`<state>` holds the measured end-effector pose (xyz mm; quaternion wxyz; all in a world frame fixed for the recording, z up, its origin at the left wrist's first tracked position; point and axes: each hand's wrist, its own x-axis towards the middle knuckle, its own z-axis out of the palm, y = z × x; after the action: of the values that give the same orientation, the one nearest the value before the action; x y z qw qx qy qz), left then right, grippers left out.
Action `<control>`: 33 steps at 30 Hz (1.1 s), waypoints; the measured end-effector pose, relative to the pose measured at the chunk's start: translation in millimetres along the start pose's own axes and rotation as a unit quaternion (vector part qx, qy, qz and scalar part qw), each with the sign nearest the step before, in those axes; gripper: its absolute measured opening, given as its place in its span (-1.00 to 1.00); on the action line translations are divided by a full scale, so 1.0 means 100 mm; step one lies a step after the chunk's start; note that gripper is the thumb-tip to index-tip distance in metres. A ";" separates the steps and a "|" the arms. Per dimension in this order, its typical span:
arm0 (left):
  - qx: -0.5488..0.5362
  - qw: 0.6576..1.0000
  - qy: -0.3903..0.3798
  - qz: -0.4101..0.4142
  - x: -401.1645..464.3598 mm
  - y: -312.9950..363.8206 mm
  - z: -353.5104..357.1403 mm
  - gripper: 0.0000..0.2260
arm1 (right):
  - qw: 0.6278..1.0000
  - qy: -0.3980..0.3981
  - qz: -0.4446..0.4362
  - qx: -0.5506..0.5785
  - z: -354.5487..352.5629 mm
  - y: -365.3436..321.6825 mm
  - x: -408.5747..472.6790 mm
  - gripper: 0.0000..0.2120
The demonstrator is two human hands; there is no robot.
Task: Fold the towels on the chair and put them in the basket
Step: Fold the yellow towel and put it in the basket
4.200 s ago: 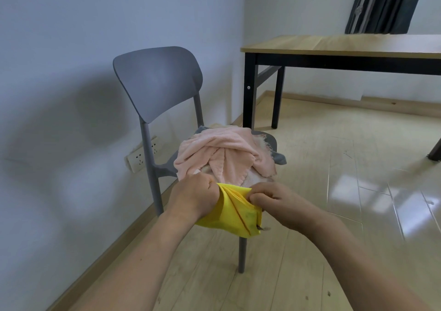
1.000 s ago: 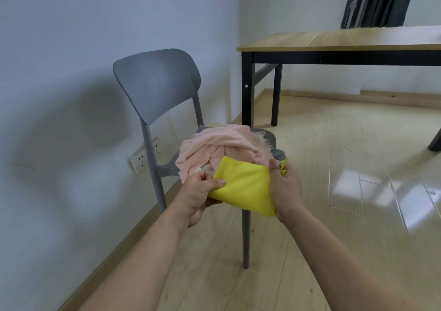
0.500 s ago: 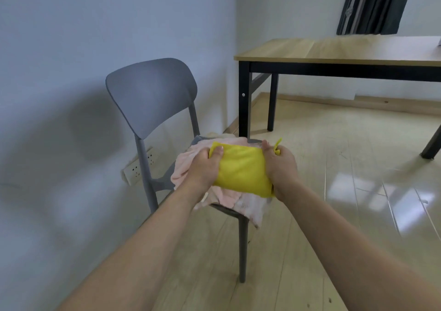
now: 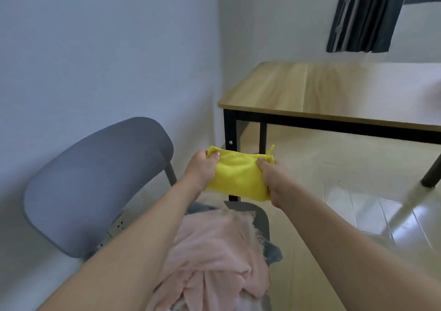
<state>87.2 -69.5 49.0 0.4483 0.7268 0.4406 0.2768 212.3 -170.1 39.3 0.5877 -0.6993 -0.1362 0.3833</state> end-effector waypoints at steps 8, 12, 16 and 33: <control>-0.118 0.990 -0.026 -0.074 -0.02 2.55 -0.74 -0.79 | 1.000 0.029 0.006 -0.003 -0.38 -2.45 -0.85 -0.61; -0.098 0.993 -0.005 -0.059 -0.40 3.67 -1.07 -0.71 | 0.998 0.023 0.002 -0.055 -0.68 -3.50 -1.50 -0.57; -0.070 0.995 0.063 -0.039 -0.69 4.31 -1.28 -0.73 | 0.997 -0.001 -0.024 -0.076 -0.89 -4.14 -1.95 -0.62; -0.074 0.995 0.038 -0.053 -0.34 5.26 -0.09 -0.64 | 0.998 -0.014 -0.062 -0.020 -2.31 -4.66 -1.37 -0.80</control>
<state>270.9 -206.8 524.3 0.4978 0.6563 0.4734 0.3122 403.2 -297.1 525.5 0.5941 -0.6960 -0.1952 0.3529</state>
